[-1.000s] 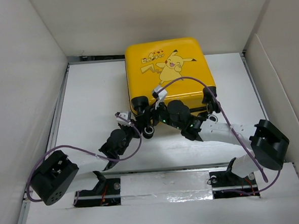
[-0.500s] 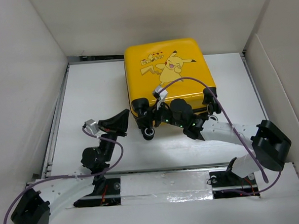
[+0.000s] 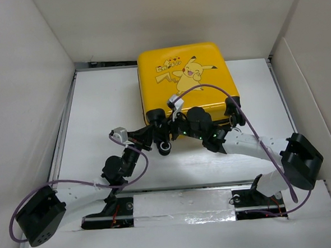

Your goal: Pack the luggage

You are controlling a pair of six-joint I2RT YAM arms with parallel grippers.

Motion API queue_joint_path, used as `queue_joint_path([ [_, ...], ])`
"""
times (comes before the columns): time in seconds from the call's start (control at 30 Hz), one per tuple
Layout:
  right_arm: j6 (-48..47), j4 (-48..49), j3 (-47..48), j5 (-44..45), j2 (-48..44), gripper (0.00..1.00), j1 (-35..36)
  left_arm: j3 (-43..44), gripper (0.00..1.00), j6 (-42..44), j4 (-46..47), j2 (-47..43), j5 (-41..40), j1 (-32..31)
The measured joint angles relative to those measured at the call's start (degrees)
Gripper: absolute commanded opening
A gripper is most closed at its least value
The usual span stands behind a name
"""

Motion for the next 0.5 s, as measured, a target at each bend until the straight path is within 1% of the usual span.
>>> queue_joint_path([
  [0.1,-0.9,-2.8,1.5,-0.2,0.0,0.00,-0.1,0.2,0.00,1.4,1.2,1.3,-5.7,-3.0],
  [0.17,-1.4,-5.4,3.0,-0.7,0.0,0.00,-0.4,0.4,0.00,2.1,1.4,1.8,-11.6,-5.6],
  [0.2,-1.7,-7.1,3.9,-1.0,0.0,0.00,-0.5,0.4,0.00,2.1,1.5,1.9,-12.6,-6.1],
  [0.23,-1.9,-8.6,4.8,-1.4,0.1,0.00,-0.7,0.5,0.00,1.9,0.7,1.8,-16.4,-7.5],
  [0.37,-2.9,-14.2,9.9,-3.0,1.7,0.00,-1.5,0.5,0.00,-1.0,-8.7,0.7,-23.9,-9.4],
  [0.5,-4.1,-17.5,14.4,-5.0,5.0,0.00,-1.6,0.5,0.00,-2.9,-15.2,-3.1,-26.7,-9.4],
])
